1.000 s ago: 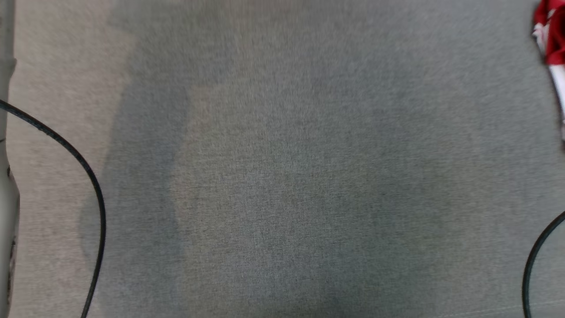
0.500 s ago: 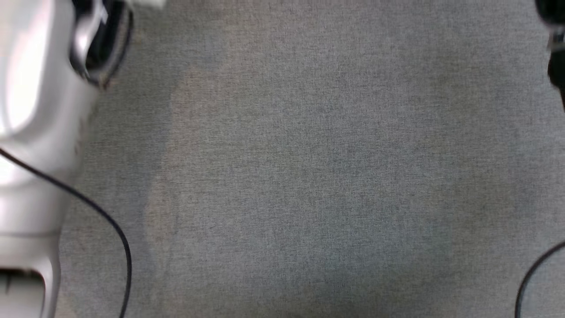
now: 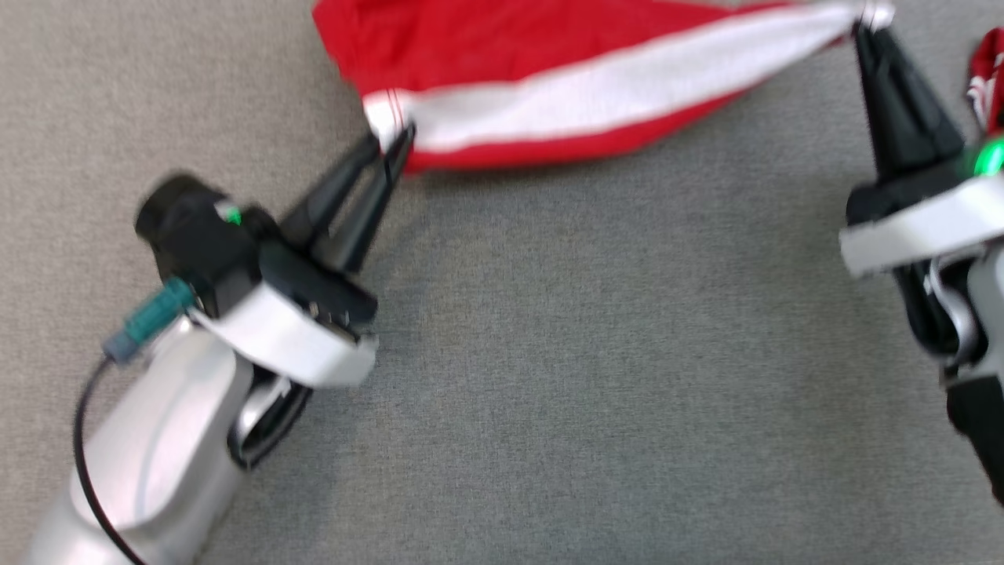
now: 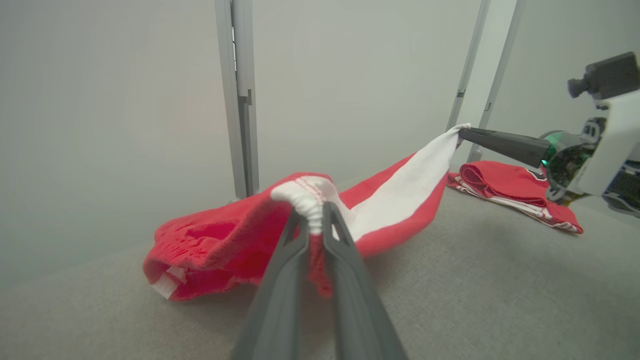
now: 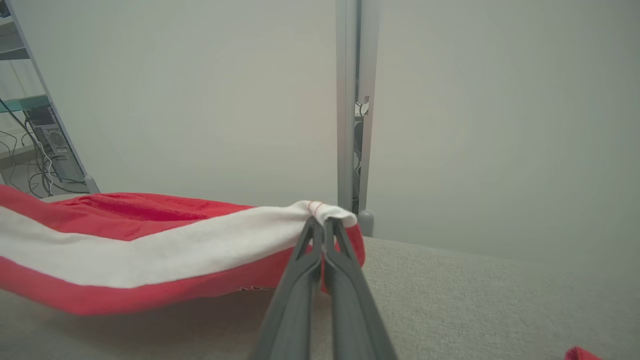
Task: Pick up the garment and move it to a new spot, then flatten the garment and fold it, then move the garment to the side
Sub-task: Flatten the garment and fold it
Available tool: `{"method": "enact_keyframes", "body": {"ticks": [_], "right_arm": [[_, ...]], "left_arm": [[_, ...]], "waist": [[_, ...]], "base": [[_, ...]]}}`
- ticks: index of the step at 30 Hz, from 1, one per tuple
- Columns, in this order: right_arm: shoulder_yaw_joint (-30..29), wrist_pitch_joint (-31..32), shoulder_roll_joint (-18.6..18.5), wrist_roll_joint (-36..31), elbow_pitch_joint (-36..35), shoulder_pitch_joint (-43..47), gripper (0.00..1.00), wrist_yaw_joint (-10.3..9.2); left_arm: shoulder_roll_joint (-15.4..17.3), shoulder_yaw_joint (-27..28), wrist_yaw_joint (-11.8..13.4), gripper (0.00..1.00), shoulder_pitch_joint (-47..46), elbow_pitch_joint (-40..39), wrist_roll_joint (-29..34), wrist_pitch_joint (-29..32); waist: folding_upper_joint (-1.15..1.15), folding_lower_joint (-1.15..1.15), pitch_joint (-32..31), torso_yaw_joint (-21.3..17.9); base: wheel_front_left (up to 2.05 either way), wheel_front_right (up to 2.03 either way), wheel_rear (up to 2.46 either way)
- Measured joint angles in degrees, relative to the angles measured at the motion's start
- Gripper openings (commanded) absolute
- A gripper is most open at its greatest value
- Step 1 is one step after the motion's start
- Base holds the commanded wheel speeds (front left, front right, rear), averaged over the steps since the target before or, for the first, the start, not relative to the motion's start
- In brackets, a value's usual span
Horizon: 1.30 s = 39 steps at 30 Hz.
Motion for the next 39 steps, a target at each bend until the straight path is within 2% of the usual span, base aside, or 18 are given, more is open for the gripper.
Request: {"method": "enact_keyframes", "body": {"ticks": [8,17,26,32,39], "right_arm": [[-0.03,0.0,-0.37,0.27,-1.86,14.18,0.0,0.0],[-1.89,0.0,-0.86,-1.53,-5.55,29.45,0.0,0.0],[-4.22,0.0,-0.92,-2.59,-9.85,38.78,0.0,0.01],[-4.43,0.02,0.09,-3.92,-6.27,34.98,0.0,0.0],[-0.94,3.1,2.21,-3.33,5.15,19.56,0.0,0.0]], "left_arm": [[-0.32,-0.22,0.0,0.0,13.82,-0.6,2.81,0.0],[-1.67,2.43,0.0,0.0,29.61,-2.46,3.5,0.0],[-1.97,2.1,0.0,0.0,37.67,-4.2,4.47,0.0],[-3.59,0.01,0.0,0.0,36.31,-1.94,0.82,0.0],[-8.6,-0.54,0.0,0.0,29.1,2.2,-12.62,0.85]], "waist": [[0.0,0.0,-7.63,-1.08],[0.0,0.0,-16.99,-1.95],[0.0,0.0,-21.09,-2.15],[0.0,0.0,-20.56,-1.55],[0.0,-0.01,-17.81,0.37]], "base": [[0.0,0.0,0.0],[0.0,0.0,0.0],[0.0,0.0,0.0],[0.0,0.0,0.0],[0.0,0.0,0.0]]}}
